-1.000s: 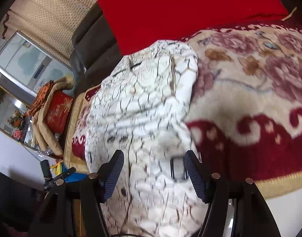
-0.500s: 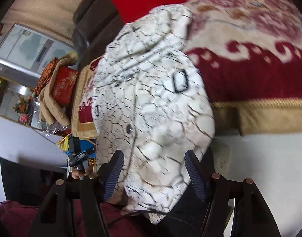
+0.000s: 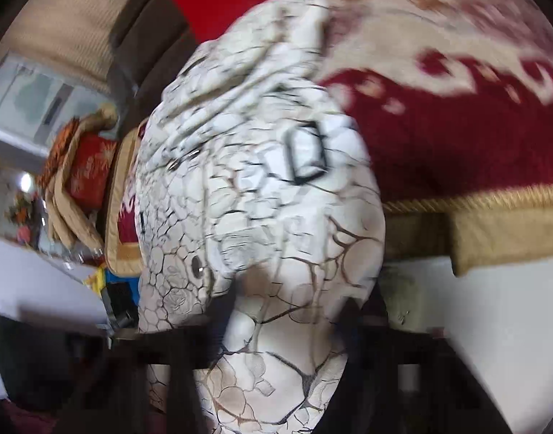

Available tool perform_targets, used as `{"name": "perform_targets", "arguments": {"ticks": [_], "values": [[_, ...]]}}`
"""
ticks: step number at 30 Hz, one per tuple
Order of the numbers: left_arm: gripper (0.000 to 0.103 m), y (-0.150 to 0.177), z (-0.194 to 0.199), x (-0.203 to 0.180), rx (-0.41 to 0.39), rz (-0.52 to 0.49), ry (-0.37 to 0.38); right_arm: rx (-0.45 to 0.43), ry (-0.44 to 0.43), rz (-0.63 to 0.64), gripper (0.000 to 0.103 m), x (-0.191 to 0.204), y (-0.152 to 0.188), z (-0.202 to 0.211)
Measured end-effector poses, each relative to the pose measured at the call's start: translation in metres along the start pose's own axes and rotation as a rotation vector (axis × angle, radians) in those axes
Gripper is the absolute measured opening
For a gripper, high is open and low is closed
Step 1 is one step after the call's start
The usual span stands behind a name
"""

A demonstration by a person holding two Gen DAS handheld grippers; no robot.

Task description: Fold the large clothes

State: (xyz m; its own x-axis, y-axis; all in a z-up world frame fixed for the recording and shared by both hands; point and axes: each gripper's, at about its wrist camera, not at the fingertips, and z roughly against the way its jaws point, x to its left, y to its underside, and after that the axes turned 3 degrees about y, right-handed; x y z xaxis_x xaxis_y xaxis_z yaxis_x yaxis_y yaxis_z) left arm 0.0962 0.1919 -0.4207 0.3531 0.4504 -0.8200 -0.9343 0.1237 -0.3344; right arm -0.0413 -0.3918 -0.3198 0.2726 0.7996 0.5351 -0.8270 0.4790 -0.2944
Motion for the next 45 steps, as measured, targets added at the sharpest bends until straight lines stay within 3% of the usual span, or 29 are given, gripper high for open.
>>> {"name": "perform_targets", "arguments": {"ticks": [4, 6, 8, 10, 12, 14, 15, 21, 28, 30, 32, 36, 38, 39, 40, 42, 43, 44, 45], "values": [[0.082, -0.017, -0.002, 0.017, -0.045, 0.131, 0.004, -0.019, -0.083, 0.090, 0.033, 0.023, -0.002, 0.014], [0.082, -0.023, -0.008, 0.029, -0.037, 0.206, 0.041, 0.016, -0.068, 0.088, 0.035, 0.025, -0.004, 0.008], [0.080, -0.024, -0.019, 0.032, 0.009, 0.203, 0.058, 0.057, -0.057, 0.050, 0.038, 0.019, -0.005, -0.001], [0.075, -0.024, -0.026, 0.020, 0.039, 0.144, 0.072, 0.097, -0.067, 0.004, 0.059, 0.012, -0.003, -0.008], [0.037, -0.023, -0.034, 0.003, 0.079, 0.059, 0.078, 0.089, -0.071, 0.029, 0.059, 0.013, 0.000, -0.006], [0.015, -0.024, -0.041, -0.013, 0.106, -0.002, 0.079, 0.077, -0.049, 0.095, 0.042, 0.024, 0.002, -0.005], [0.009, -0.026, -0.042, -0.019, 0.106, -0.021, 0.075, 0.072, -0.044, 0.126, 0.024, 0.030, 0.003, -0.005], [0.006, -0.036, -0.030, -0.067, 0.063, -0.120, 0.084, -0.009, -0.046, 0.196, 0.012, 0.056, -0.008, 0.011], [0.006, -0.076, 0.020, -0.136, -0.116, -0.275, 0.186, -0.100, -0.147, 0.216, 0.010, 0.080, -0.047, 0.019], [0.006, -0.075, 0.025, -0.136, -0.091, -0.295, 0.156, -0.101, -0.147, 0.223, 0.010, 0.086, -0.054, 0.013], [0.006, -0.069, 0.010, -0.129, -0.021, -0.277, 0.116, -0.025, -0.151, 0.216, 0.010, 0.086, -0.054, -0.003], [0.008, -0.047, -0.012, -0.102, 0.078, -0.198, 0.066, 0.069, -0.132, 0.223, 0.014, 0.074, -0.034, -0.010], [0.022, -0.040, -0.021, -0.088, 0.108, -0.145, 0.066, 0.094, -0.145, 0.216, 0.024, 0.068, -0.027, -0.010], [0.030, -0.036, -0.027, -0.081, 0.114, -0.118, 0.069, 0.111, -0.146, 0.222, 0.038, 0.066, -0.023, -0.012], [0.032, -0.034, -0.033, -0.075, 0.116, -0.085, 0.076, 0.124, -0.143, 0.225, 0.060, 0.064, -0.019, -0.013], [0.032, -0.030, -0.039, -0.066, 0.109, -0.033, 0.094, 0.143, -0.159, 0.234, 0.066, 0.063, -0.012, -0.021], [0.031, -0.031, -0.041, -0.066, 0.103, -0.029, 0.094, 0.153, -0.157, 0.253, 0.058, 0.065, -0.009, -0.024], [0.027, -0.030, -0.039, -0.068, 0.090, -0.033, 0.096, 0.163, -0.146, 0.275, 0.044, 0.069, -0.007, -0.028], [0.015, -0.032, -0.037, -0.072, 0.081, -0.042, 0.101, 0.168, -0.150, 0.297, 0.016, 0.074, -0.006, -0.031]]}}
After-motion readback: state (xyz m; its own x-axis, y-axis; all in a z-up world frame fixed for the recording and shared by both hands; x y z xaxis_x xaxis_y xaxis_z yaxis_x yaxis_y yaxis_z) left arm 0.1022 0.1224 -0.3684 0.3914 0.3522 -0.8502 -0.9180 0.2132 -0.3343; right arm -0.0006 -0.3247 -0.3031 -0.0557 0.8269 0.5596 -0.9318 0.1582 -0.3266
